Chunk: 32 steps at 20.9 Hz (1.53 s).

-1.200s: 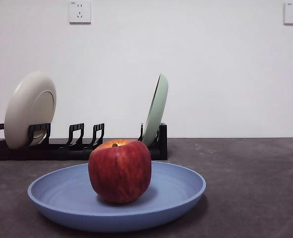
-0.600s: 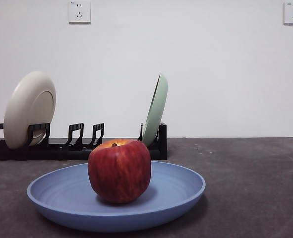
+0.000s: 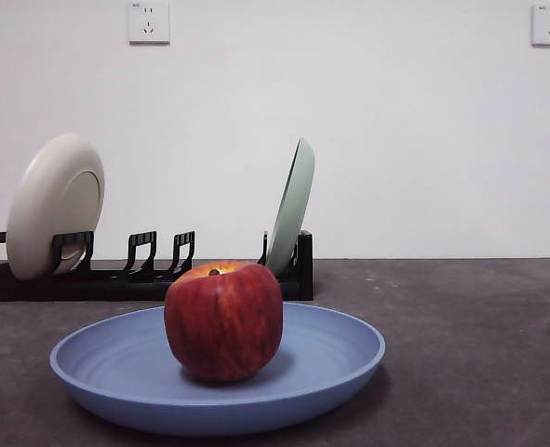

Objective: Take the blue plate from the plate rack,put the plate on the table,take the apple from the table,put the apple in the plate

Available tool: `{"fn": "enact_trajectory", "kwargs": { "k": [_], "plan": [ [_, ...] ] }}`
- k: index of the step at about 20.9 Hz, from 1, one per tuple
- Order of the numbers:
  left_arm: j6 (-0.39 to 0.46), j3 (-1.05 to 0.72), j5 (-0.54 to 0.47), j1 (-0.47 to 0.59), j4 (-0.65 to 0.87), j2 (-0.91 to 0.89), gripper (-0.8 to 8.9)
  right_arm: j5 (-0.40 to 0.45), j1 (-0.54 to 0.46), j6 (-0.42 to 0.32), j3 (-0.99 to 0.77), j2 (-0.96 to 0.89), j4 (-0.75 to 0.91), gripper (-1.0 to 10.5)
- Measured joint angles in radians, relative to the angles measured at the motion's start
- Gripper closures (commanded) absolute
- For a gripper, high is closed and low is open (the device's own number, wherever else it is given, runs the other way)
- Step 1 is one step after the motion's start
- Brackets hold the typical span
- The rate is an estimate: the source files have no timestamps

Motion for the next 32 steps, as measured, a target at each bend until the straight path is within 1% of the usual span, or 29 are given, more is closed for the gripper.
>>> {"fn": "enact_trajectory", "kwargs": {
  "k": [15, 17, 20, 23, 26, 28, 31, 32],
  "plan": [
    [-0.008, 0.0, 0.001, 0.0, 0.0, 0.01, 8.17, 0.002, 0.0, 0.0, 0.0, 0.0, 0.001, 9.5],
    [-0.008, 0.0, 0.001, 0.0, 0.0, 0.01, 8.17, 0.017, -0.023, -0.002, 0.0, -0.011, 0.001, 9.5],
    [-0.008, 0.0, 0.002, 0.0, 0.0, 0.01, 8.17, 0.018, -0.133, -0.033, -0.003, -0.077, 0.051, 9.5],
    [-0.008, 0.0, 0.002, 0.0, 0.0, 0.01, 8.17, 0.01, -0.324, -0.051, -0.042, -0.215, 0.231, 9.5],
    [-0.008, 0.0, 0.002, 0.0, 0.0, 0.01, 8.17, 0.003, -0.502, -0.076, -0.135, -0.369, 0.41, 9.5],
    [-0.008, 0.0, 0.002, 0.0, 0.0, 0.01, 8.17, -0.041, -0.599, -0.114, -0.22, -0.453, 0.511, 9.5],
    [-0.008, 0.0, 0.002, 0.0, 0.0, 0.01, 8.17, -0.166, -0.734, -0.172, -0.394, -0.565, 0.641, 9.5],
    [-0.008, 0.0, 0.002, 0.0, 0.0, 0.01, 8.17, -0.189, -0.764, -0.18, -0.442, -0.589, 0.676, 9.5]
  ]
}}
